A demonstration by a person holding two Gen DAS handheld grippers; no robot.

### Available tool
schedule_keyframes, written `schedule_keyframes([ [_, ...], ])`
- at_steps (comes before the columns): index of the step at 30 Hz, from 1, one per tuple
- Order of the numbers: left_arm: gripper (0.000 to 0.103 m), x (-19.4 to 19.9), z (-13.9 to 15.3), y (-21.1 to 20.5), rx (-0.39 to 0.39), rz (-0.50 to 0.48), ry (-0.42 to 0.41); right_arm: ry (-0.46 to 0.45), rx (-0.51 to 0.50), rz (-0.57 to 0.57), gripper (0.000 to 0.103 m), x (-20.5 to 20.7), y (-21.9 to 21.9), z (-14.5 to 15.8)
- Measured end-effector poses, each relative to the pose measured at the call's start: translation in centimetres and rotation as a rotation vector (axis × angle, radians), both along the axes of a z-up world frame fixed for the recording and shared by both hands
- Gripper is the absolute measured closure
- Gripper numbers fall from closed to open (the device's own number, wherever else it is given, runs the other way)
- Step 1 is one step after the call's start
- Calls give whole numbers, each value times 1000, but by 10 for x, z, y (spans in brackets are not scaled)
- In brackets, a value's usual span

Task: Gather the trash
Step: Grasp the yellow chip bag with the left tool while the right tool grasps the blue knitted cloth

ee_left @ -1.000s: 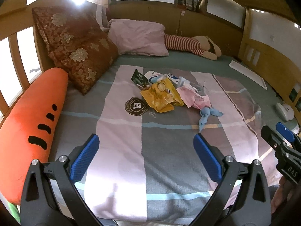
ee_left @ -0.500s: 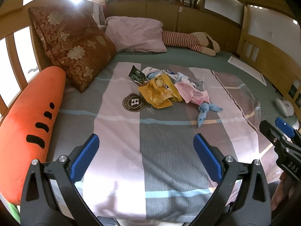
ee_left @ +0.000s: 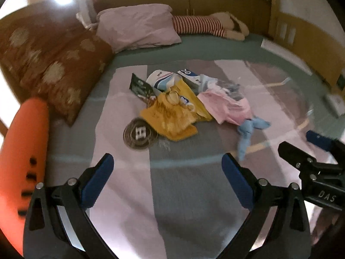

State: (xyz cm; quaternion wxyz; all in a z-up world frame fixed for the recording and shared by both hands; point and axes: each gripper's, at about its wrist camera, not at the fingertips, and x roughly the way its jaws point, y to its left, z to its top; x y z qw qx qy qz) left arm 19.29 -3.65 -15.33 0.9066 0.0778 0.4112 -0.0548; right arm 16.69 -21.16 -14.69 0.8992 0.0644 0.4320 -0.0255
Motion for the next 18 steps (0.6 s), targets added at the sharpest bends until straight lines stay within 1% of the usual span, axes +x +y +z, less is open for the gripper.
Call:
schedule_keyframes([
  [2, 3, 21, -13, -10, 76, -1, -18, 61, -8, -23, 12, 20, -4, -19],
  [3, 3, 31, -21, -15, 113, -6, -26, 104, 18, -41, 13, 32, -8, -32],
  [4, 3, 37, -24, -18, 128, -11, -27, 126, 42, -54, 13, 40, -11, -40],
  [5, 3, 45, -30, -20, 141, -17, -27, 144, 67, -70, 14, 48, -15, -49],
  [10, 4, 80, -52, -23, 162, -17, -15, 171, 91, -80, 21, 74, -12, -68],
  [11, 7, 86, -56, -23, 157, -18, -5, 180, 96, -80, 25, 77, -11, -72],
  [12, 12, 93, -62, -24, 142, -28, 14, 188, 101, -75, 29, 82, -9, -75],
  [13, 15, 97, -65, -24, 135, -33, 26, 191, 101, -71, 32, 85, -7, -76],
  [14, 22, 103, -70, -25, 123, -41, 43, 192, 96, -66, 38, 87, -5, -79],
  [15, 30, 107, -74, -26, 108, -48, 59, 197, 81, -61, 43, 90, -3, -81],
  [16, 36, 112, -80, -26, 91, -56, 79, 204, 71, -57, 47, 91, -2, -83],
  [17, 52, 116, -86, -26, 75, -62, 103, 219, 65, -46, 55, 91, -1, -87],
  [18, 76, 119, -91, -25, 58, -68, 127, 221, 58, -39, 62, 92, -2, -88],
])
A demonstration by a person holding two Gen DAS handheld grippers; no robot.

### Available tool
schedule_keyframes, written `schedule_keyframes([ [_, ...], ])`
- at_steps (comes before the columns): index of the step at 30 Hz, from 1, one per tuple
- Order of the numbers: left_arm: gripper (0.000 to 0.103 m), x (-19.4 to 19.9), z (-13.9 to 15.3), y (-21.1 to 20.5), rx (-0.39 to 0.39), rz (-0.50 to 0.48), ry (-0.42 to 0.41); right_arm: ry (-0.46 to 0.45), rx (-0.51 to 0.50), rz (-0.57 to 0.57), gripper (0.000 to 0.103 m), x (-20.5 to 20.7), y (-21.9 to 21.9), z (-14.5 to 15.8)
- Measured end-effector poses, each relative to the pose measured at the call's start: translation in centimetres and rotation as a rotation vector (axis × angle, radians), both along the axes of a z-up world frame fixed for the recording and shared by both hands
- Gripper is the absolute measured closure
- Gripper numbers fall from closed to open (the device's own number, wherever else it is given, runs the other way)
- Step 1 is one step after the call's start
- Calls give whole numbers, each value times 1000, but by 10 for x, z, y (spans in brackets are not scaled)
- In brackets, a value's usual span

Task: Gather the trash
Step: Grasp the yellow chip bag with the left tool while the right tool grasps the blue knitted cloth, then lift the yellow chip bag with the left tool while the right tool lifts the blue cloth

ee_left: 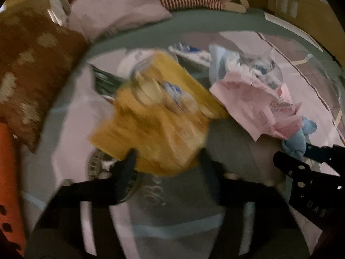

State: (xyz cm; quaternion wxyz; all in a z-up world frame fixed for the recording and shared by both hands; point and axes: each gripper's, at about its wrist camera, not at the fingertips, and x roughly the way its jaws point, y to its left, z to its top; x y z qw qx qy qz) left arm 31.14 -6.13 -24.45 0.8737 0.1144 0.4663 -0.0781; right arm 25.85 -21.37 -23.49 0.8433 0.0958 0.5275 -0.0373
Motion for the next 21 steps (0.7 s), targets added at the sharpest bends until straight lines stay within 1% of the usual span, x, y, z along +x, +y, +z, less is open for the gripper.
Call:
schedule_keyframes([
  [1, 78, 3, -5, 3, -24, 3, 29, -4, -9, 7, 67, -1, 0, 1],
  [2, 80, 2, -5, 5, -37, 7, 22, -8, -14, 14, 77, -2, -1, 3],
  [3, 86, 3, -3, 7, -50, 11, 20, -12, -7, 20, 81, -4, -4, 5],
  [5, 92, 3, 7, 12, -102, 26, 42, -26, 33, 11, 82, -13, -13, 14],
  [6, 93, 1, 13, 14, -130, 28, 46, -38, 48, 8, 82, -16, -16, 18],
  [8, 93, -8, 33, 17, -168, 24, 28, -72, 61, 9, 83, -26, -19, 31],
  [10, 93, -23, 57, 20, -207, 12, 5, -132, 43, 17, 83, -43, -20, 51],
  [12, 93, -46, 87, 26, -252, -4, -25, -187, 41, 35, 83, -58, -18, 69],
  [14, 93, -68, 112, 33, -294, -21, -65, -247, 64, 48, 82, -74, -20, 85],
  [17, 93, -113, 146, 44, -352, -52, -144, -370, 82, 84, 82, -108, -17, 116],
  [19, 93, -141, 159, 55, -376, -53, -190, -432, 84, 105, 82, -125, -14, 128],
  [20, 93, -155, 161, 60, -392, -49, -202, -467, 76, 112, 82, -137, -10, 134],
  [21, 93, -166, 160, 65, -404, -41, -206, -483, 69, 117, 82, -142, -8, 138],
])
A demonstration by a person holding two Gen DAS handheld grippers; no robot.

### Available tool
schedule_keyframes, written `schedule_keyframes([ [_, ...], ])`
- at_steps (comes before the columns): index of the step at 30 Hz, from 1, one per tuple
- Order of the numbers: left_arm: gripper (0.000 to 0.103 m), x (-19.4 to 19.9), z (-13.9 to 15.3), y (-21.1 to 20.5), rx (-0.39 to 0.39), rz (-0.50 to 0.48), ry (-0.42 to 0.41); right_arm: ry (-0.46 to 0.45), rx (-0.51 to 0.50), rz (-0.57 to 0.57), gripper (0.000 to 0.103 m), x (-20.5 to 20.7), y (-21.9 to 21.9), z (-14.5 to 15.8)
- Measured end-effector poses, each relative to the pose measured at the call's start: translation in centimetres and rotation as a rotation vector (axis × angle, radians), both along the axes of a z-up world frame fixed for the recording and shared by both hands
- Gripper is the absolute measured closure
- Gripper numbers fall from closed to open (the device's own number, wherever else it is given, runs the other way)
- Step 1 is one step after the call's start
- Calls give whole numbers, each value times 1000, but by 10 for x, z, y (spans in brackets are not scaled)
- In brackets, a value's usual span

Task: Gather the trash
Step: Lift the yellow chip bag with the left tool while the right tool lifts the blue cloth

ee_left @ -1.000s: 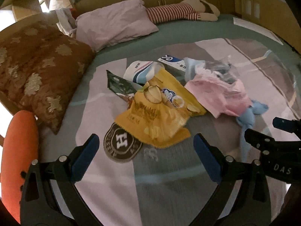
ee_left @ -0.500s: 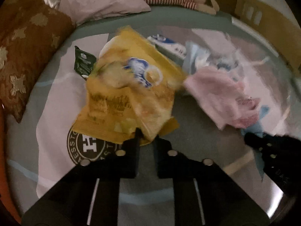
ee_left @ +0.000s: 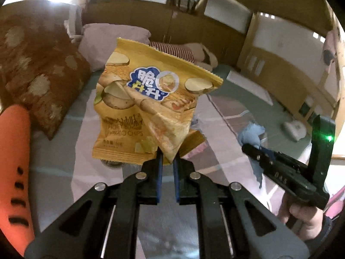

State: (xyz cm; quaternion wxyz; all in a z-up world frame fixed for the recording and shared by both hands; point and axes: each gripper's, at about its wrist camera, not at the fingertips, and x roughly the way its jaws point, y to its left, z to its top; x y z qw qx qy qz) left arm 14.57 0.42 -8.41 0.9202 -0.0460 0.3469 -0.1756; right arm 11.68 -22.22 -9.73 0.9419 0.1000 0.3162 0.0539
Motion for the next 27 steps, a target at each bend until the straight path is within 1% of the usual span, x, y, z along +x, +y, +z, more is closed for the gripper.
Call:
schedule_keyframes([
  [1, 93, -12, -3, 6, -9, 11, 2, -17, -9, 5, 82, -5, 2, 2],
  [3, 93, -32, -13, 12, -3, 29, 13, -47, -36, 11, 82, -21, 10, 4],
  [5, 93, -45, -31, 18, 12, 60, 53, -63, -70, 13, 82, -31, 19, 3],
  [7, 93, -52, -41, 17, 16, 76, 102, -75, -105, 17, 82, -39, 29, 1],
  [9, 93, -55, -37, 19, 23, 63, 88, -93, -125, 42, 82, -43, 39, 1],
  [11, 92, -58, -34, 12, 58, 53, 46, -113, -157, 55, 83, -41, 47, 1],
  [12, 92, -58, -34, 8, 71, 52, 42, -115, -163, 56, 83, -42, 48, 1],
  [15, 92, -55, -39, 4, 58, 48, 68, -101, -162, 61, 83, -41, 49, -2],
  [21, 92, -54, -40, -1, 63, 46, 64, -98, -152, 47, 83, -44, 47, -1],
  [27, 92, -47, -44, 3, 68, 46, 69, -81, -146, 46, 82, -41, 48, -3],
])
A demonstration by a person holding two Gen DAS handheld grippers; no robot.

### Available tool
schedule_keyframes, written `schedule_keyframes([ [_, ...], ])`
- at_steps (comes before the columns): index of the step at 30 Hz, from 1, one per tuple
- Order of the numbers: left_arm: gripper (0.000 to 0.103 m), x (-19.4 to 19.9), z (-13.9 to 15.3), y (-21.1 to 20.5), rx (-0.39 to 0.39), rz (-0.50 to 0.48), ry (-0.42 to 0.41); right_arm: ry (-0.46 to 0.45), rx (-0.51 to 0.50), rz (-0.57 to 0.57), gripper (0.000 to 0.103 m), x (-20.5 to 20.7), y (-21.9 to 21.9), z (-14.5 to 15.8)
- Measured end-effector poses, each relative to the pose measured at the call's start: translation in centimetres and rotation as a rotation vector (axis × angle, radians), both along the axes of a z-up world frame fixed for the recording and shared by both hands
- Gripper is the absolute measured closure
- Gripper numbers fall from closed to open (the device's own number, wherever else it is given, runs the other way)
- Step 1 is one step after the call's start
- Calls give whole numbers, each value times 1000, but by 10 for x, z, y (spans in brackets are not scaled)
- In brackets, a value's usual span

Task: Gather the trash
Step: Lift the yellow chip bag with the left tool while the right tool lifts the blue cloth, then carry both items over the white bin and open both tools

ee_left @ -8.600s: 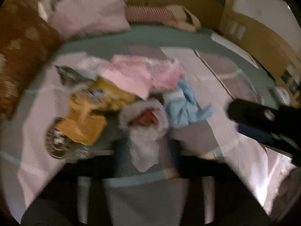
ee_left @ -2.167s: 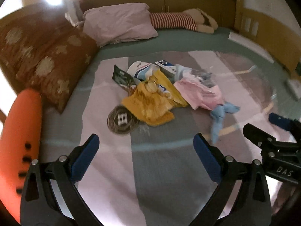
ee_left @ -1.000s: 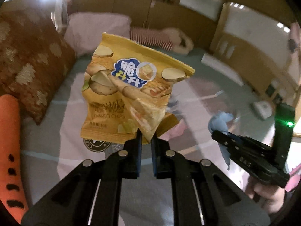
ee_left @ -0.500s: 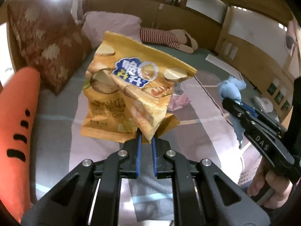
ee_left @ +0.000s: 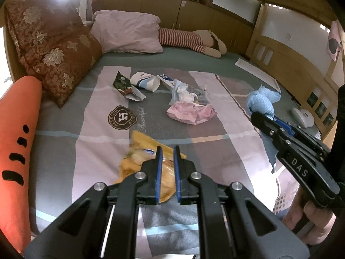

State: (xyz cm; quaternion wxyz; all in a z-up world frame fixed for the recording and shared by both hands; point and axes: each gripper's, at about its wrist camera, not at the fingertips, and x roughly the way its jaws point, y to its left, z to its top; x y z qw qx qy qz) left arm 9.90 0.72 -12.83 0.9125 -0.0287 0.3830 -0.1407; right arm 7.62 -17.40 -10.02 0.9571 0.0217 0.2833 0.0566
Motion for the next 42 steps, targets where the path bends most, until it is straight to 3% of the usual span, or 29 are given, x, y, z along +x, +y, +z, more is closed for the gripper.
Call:
schedule_keyframes([
  [1, 92, 0, -1, -1, 4, 0, 8, 0, 2, -1, 82, 0, 0, 0],
  [2, 85, 2, -3, -3, 12, -3, 24, 0, 1, -2, 82, 0, 0, 0],
  [3, 51, 3, -7, -4, 26, -7, 46, 2, 2, -4, 82, 1, 0, 0],
  [5, 10, 6, -18, -8, 88, 16, 67, 6, 5, -8, 82, 2, -1, -1],
  [8, 8, 10, -31, -18, 184, 8, 58, 13, 17, -17, 82, 5, -2, -2],
  [12, 8, 28, -62, -35, 272, -3, 120, 25, 34, -21, 82, 8, -6, -2],
  [15, 8, 40, -77, -48, 320, 8, 93, 29, 30, -17, 83, 9, -4, -4],
  [17, 12, 52, -94, -56, 357, 6, 122, 31, 28, -15, 83, 9, -3, -5],
  [18, 24, 57, -103, -58, 365, 0, 151, 33, 29, -14, 83, 9, -3, -5],
  [19, 29, 61, -111, -57, 372, 20, 166, 36, 27, -14, 83, 10, -3, -5],
  [20, 44, 62, -112, -56, 369, 33, 162, 37, 24, -13, 83, 10, -4, -5],
  [21, 72, 64, -112, -55, 352, 34, 179, 38, 22, -12, 83, 10, -5, -6],
  [22, 89, 64, -111, -53, 316, 18, 205, 37, 22, -11, 83, 10, -5, -5],
  [24, 90, 59, -99, -52, 260, 15, 189, 34, 23, -15, 83, 10, -5, -5],
  [26, 90, 45, -72, -54, 231, 6, 113, 32, 30, -18, 83, 9, -6, -6],
  [30, 90, 10, -19, -43, 97, -25, 3, 28, 34, -14, 83, 8, -5, -6],
  [33, 90, -9, 6, -31, 68, -22, -71, 23, 25, -4, 82, 6, -3, -6],
  [36, 90, -12, 14, -23, 82, 7, -114, 22, 22, 2, 82, 6, -2, -7],
  [42, 90, 0, 1, -22, 76, 17, -49, 29, 19, 9, 83, 6, -2, -7],
])
